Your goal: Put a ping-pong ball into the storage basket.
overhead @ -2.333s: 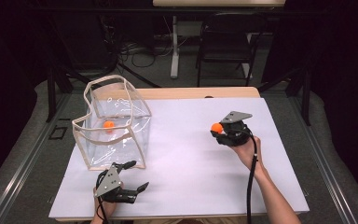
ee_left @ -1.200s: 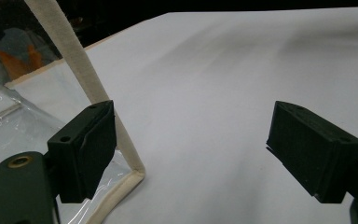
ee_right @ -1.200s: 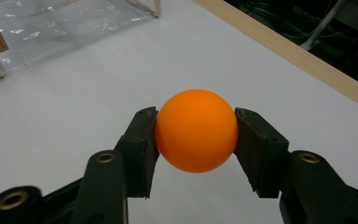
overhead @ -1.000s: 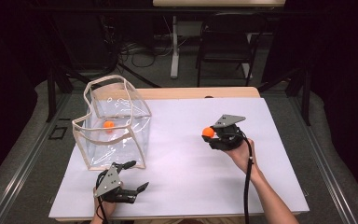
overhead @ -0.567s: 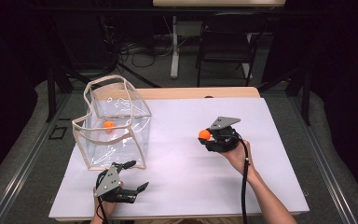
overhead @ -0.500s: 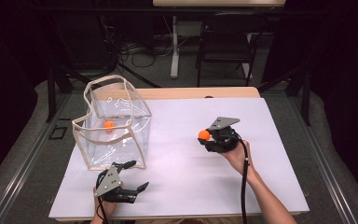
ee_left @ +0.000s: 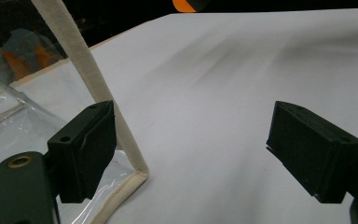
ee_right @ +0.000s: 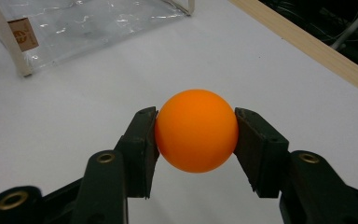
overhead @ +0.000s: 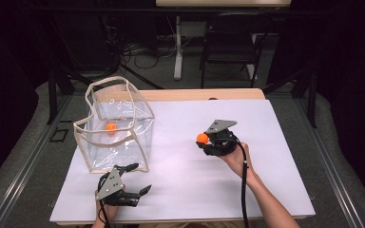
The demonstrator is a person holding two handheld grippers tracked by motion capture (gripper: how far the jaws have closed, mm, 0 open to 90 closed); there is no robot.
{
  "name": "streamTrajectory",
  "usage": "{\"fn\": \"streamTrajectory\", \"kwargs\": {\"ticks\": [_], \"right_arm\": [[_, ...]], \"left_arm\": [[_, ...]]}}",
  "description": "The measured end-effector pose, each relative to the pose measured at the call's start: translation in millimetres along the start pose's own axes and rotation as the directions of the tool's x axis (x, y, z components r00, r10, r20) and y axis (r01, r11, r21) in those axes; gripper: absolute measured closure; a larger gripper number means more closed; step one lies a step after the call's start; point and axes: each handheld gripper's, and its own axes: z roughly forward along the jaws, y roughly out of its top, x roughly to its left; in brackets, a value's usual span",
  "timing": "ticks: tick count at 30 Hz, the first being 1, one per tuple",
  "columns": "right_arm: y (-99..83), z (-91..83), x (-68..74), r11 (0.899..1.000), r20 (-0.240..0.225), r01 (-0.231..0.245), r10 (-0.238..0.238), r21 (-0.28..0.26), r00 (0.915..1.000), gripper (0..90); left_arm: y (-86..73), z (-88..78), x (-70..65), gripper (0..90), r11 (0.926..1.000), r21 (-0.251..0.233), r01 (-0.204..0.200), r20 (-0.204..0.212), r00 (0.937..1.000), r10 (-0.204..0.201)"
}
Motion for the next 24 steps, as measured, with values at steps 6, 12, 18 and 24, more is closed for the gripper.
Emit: {"fn": "streamTrajectory", "kwargs": {"ticks": [6,12,18,24], "right_arm": [[3.1,3.0,0.5,1.000,-0.001,0.008,-0.008,0.000,1.0000,50.8],[7.5,5.0,2.0,1.000,0.001,0.017,-0.017,0.003,0.9998,50.8],[12.6,3.5,2.3,1.000,0.006,0.024,-0.023,-0.007,0.9997,50.8],[17.9,1.0,0.3,1.000,0.010,0.025,-0.025,-0.015,0.9996,50.8]], "left_arm": [[0.0,-0.4,0.3,15.7,1.0000,0.001,0.001,-0.004,1.0000,-0.001],[-0.2,-0.7,0.6,15.7,1.0000,0.000,0.003,-0.009,1.0000,-0.003],[-0.2,-0.3,0.6,15.7,1.0000,0.000,0.003,-0.005,1.0000,-0.003],[-0.1,-0.3,0.5,15.7,1.0000,0.000,0.002,-0.004,1.0000,-0.002]]}}
